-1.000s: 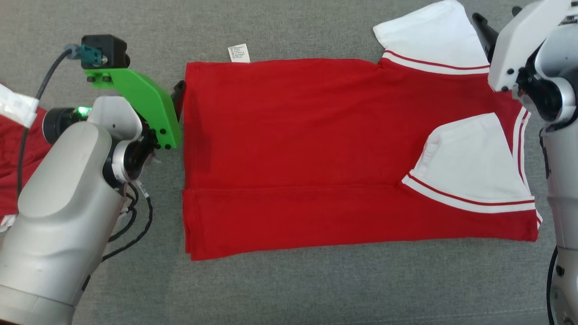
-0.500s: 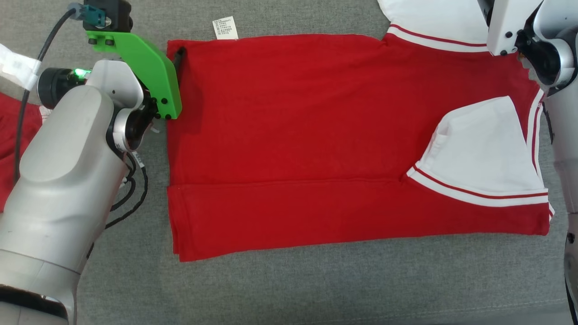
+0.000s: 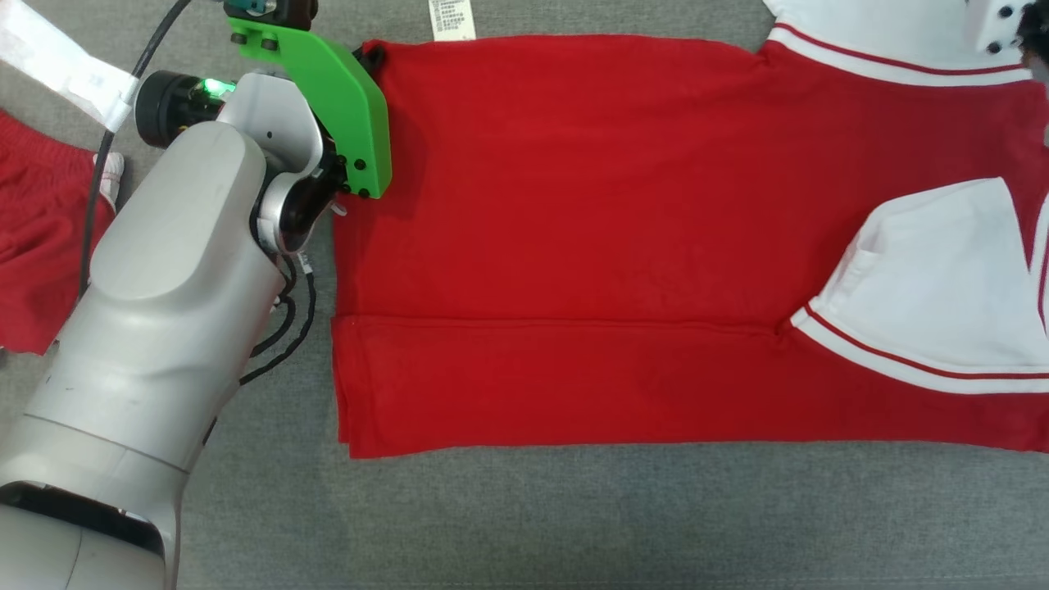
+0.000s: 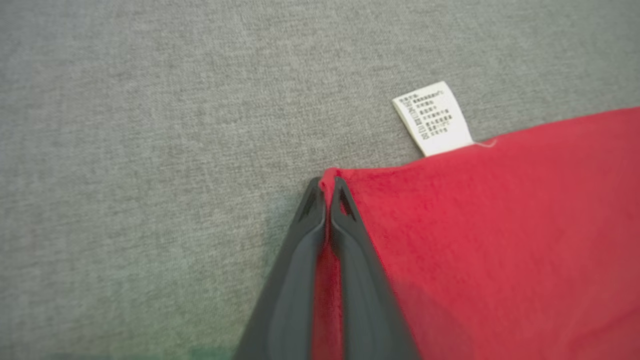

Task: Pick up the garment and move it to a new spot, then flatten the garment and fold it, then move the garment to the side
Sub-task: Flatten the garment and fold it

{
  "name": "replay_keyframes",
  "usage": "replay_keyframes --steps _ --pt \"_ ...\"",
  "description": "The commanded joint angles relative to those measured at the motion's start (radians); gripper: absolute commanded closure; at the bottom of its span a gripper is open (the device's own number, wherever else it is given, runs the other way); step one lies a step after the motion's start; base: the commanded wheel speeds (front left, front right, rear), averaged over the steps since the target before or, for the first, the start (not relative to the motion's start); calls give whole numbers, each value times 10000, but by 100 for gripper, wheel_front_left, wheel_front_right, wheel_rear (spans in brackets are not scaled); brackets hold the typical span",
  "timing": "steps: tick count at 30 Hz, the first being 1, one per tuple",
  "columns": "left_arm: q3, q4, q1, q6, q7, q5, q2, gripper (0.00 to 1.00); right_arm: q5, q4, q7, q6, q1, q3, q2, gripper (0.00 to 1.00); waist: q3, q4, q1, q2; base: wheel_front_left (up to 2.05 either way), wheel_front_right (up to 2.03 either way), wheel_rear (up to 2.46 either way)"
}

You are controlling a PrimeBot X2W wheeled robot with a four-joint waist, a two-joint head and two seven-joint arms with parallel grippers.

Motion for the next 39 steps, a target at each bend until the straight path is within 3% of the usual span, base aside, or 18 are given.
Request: replay_keyframes --steps 1,9,13,14,15,17,26,30,39 --pt "-247 211 287 -35 -41 129 -209 100 -142 42 -21 -8 -206 -83 -121 0 340 405 -1 -1 0 0 0" --pt "-648 102 430 -263 -832 355 -825 100 -461 580 803 -8 -484 -305 -691 0 827 1185 -1 -1 0 0 0" --pt "-706 158 415 -298 -997 373 -937 100 -110 758 1688 2 -154 -114 -673 0 871 1329 -1 -1 0 0 0" --pt "-705 180 415 -295 -1020 374 -950 100 -25 776 1916 12 -63 -83 -648 53 868 1339 -1 -1 0 0 0" --pt "-692 205 401 -271 -1083 381 -955 100 39 720 2062 12 35 -30 -644 100 862 1340 -1 -1 0 0 0" --pt "-631 245 342 -185 -1235 409 -937 100 59 488 1875 11 125 -185 -683 100 838 1300 -1 -1 0 0 0" --pt "-164 439 41 313 -2817 748 -537 100 -160 -340 -919 -4 137 -697 -586 100 359 958 -1 -1 0 0 0" --pt "-142 595 173 205 -3352 751 -505 100 60 -111 -1779 -4 390 -622 -535 100 -75 795 -1 -1 0 0 0" --pt "-377 908 917 -191 -3958 744 -408 100 1210 -308 -2423 -4 1260 440 -660 100 -1187 472 -1 -1 0 0 0"
